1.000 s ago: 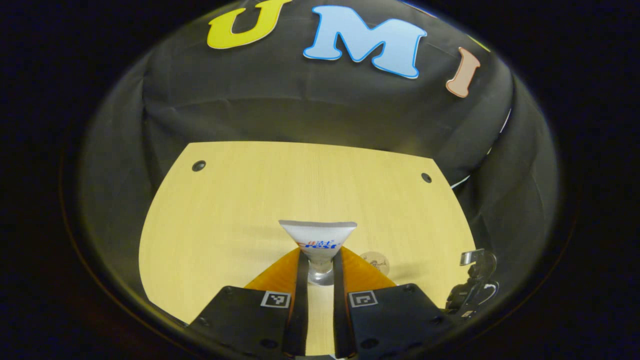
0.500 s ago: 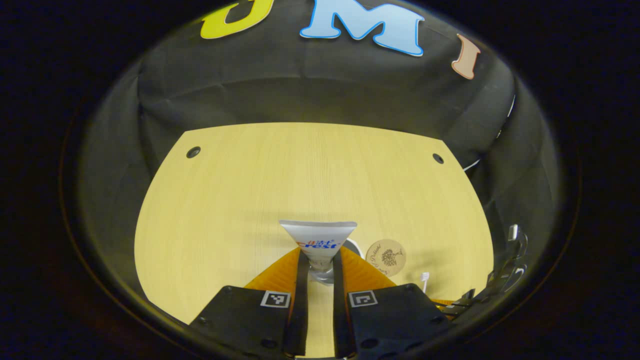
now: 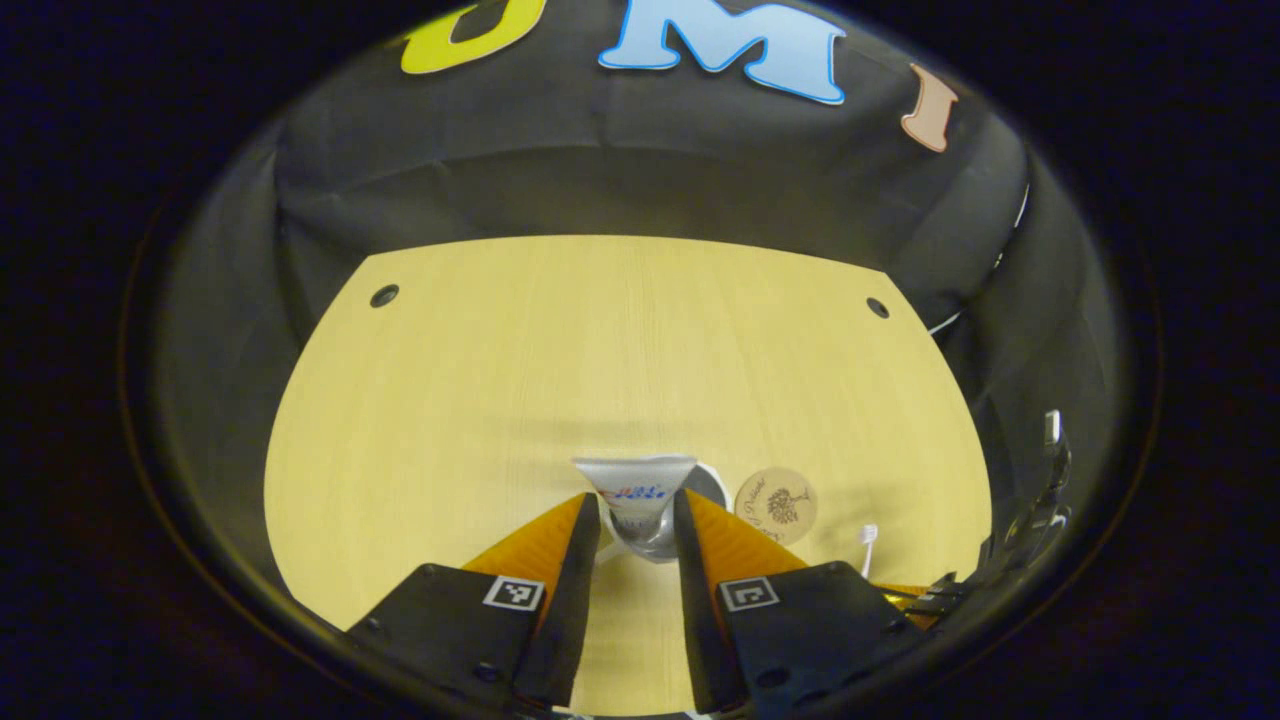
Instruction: Put the toothbrush and toothpaste on the desktop into the cup, then pick up the cup and place it on the coaster on the desktop.
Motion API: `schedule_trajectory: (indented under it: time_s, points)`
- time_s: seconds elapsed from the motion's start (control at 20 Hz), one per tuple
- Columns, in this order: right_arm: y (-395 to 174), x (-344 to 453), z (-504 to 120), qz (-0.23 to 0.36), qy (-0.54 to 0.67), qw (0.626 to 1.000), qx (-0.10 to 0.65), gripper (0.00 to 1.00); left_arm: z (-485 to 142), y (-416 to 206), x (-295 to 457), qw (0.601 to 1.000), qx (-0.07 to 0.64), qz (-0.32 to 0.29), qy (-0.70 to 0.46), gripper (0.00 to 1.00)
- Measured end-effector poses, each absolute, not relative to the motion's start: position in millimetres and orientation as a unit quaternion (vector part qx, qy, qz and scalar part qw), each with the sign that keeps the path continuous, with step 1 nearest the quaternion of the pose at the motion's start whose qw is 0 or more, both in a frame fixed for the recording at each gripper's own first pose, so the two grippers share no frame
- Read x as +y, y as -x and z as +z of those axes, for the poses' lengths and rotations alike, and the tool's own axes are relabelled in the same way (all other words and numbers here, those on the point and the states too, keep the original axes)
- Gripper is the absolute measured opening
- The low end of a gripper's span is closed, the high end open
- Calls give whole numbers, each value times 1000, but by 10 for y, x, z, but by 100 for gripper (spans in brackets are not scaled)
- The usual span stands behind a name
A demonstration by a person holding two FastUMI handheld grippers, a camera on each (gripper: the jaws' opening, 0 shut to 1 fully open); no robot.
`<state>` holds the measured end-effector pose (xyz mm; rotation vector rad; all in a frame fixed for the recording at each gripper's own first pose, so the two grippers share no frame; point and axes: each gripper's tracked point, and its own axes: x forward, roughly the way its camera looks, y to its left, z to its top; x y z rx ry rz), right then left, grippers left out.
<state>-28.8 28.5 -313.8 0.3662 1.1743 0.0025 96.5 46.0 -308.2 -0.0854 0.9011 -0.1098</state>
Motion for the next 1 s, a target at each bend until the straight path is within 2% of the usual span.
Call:
schedule_trajectory:
  time_s: [0.15,0.7,1.0]
  points:
    - [197,290,-3042,3,-177,823,540,2,-3033,-876,501,899,431,-58,39,54]
    - [-353,433,-2500,30,-182,855,485,2,-2908,-82,921,897,431,-63,74,54]
    - [-682,718,-2295,59,-167,866,467,2,-2807,481,1293,898,429,-45,84,53]
